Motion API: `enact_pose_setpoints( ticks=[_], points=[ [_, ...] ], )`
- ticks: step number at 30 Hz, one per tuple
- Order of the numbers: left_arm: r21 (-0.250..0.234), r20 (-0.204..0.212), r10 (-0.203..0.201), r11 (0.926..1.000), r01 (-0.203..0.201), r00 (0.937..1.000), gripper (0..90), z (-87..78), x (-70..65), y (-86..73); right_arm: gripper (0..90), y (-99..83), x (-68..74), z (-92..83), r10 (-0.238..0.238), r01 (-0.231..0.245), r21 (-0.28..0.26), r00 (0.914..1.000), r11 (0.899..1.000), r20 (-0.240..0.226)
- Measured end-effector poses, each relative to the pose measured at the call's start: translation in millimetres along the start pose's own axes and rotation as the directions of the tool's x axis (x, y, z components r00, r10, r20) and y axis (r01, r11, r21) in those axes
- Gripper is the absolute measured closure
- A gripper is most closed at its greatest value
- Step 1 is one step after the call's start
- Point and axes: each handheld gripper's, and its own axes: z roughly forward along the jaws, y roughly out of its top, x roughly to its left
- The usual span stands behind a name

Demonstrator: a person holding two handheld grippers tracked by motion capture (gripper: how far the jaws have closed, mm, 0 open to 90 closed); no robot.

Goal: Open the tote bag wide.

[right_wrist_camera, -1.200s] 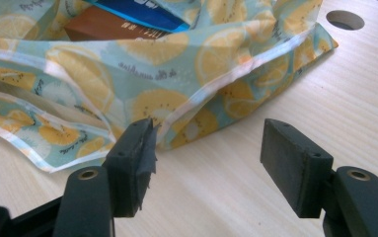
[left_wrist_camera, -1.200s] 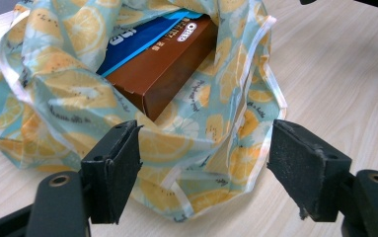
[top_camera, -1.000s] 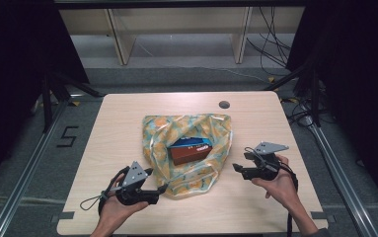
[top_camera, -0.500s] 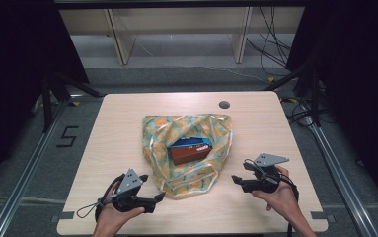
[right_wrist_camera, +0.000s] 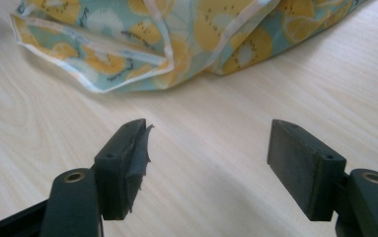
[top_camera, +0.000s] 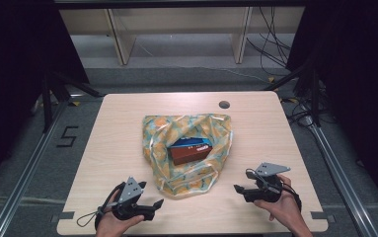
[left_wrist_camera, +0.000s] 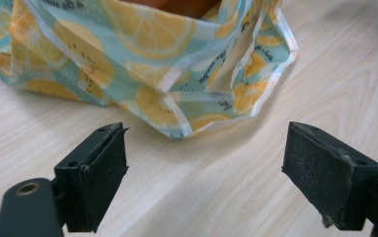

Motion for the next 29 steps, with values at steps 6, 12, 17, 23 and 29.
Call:
enact_pose_setpoints(
  ticks=[6, 12, 17, 23, 29],
  points=[
    [0.019, 0.006, 0.006, 0.9998, -0.007, 1.0, 16.1, -1.3, -5.8, -7.0, 31.7, -12.9, 4.6, -4.1, 0.002, -0.001, 0.023, 1.0, 1.0, -0.009],
    [0.043, -0.006, 0.013, 0.999, -0.013, 0.9999, 16.1, -3.4, -8.4, -11.0, 30.9, -22.9, 11.1, -8.1, 0.003, -0.003, 0.04, 0.9999, 0.999, -0.012],
    [0.062, -0.014, 0.025, 0.9978, -0.024, 0.9996, 16.1, -2.8, -7.9, -10.6, 30.9, -25.6, 11.5, -6.5, -0.001, 0.002, 0.063, 1.0, 0.998, -0.006],
    [0.066, -0.017, 0.035, 0.9972, -0.034, 0.9993, 16.1, -2.3, -7.8, -10.6, 30.9, -25.8, 11.0, -7.2, 0.008, -0.009, 0.077, 0.9999, 0.997, 0.007],
    [0.063, -0.019, 0.039, 0.9973, -0.038, 0.9991, 16.1, -1.8, -6.8, -10.7, 30.9, -25.5, 9.4, -5.7, -0.021, 0.021, 0.07, 0.9998, 0.997, -0.002]
  ],
)
